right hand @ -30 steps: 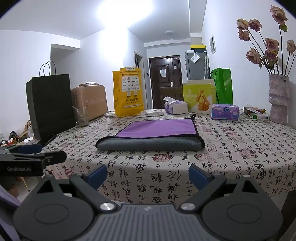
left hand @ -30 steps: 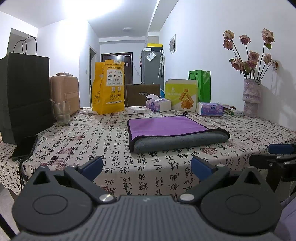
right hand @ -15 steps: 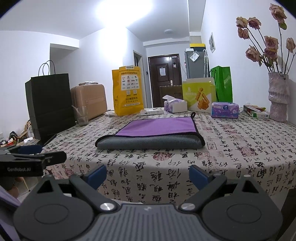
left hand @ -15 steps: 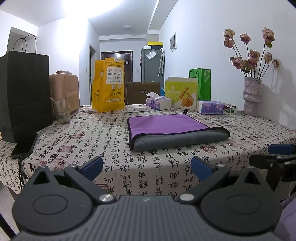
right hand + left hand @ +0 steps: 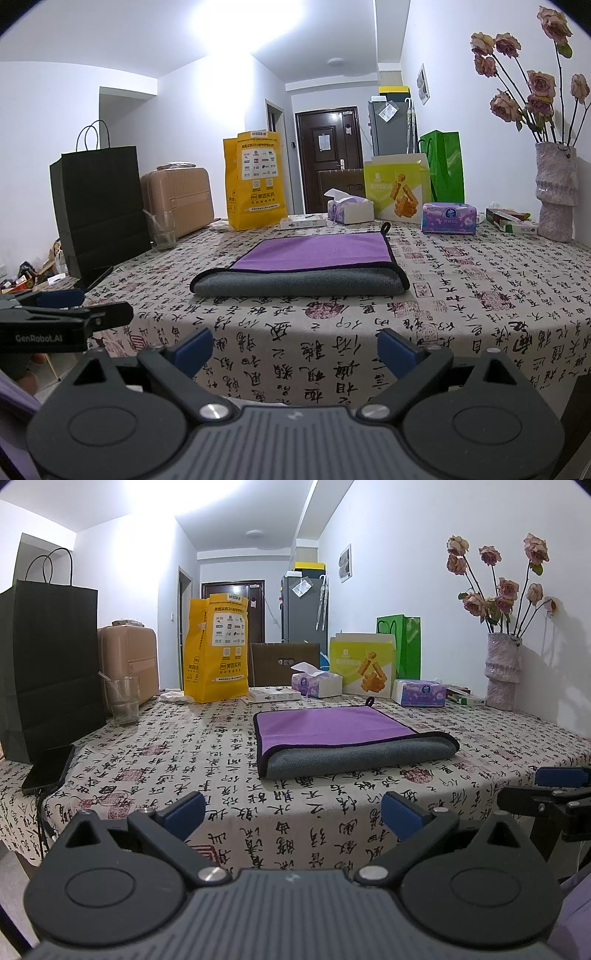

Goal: Fold towel

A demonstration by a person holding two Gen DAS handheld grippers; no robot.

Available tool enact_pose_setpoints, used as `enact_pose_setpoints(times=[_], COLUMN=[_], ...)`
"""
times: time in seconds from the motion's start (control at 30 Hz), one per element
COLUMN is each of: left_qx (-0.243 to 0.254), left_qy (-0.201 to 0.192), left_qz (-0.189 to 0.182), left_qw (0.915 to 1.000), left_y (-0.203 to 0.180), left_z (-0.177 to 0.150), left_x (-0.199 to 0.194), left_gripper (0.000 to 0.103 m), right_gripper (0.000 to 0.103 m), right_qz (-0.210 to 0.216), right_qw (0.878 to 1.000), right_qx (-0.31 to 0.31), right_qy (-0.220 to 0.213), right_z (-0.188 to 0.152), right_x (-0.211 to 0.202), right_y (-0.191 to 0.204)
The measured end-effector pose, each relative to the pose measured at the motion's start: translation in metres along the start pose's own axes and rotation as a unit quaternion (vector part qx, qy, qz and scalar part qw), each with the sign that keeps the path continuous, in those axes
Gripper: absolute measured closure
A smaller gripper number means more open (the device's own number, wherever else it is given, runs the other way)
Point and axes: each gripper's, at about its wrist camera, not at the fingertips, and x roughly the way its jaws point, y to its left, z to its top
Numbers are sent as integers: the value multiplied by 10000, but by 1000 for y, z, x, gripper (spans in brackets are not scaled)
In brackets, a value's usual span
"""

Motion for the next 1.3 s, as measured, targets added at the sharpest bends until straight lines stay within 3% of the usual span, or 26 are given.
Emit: enact_pose_setpoints(times=[1.3], left_qx=[10], left_qy=[23], left_qz=[7], left_qw=[10000], left_y=[-1], left_z=[-1], left_x=[1], left_gripper=[0], right_gripper=[6], right_qz=[4], right_qw=[9999], right_qx=[78], right_qy=[70], right_z=[1], right_x=[3], right_y=[-2])
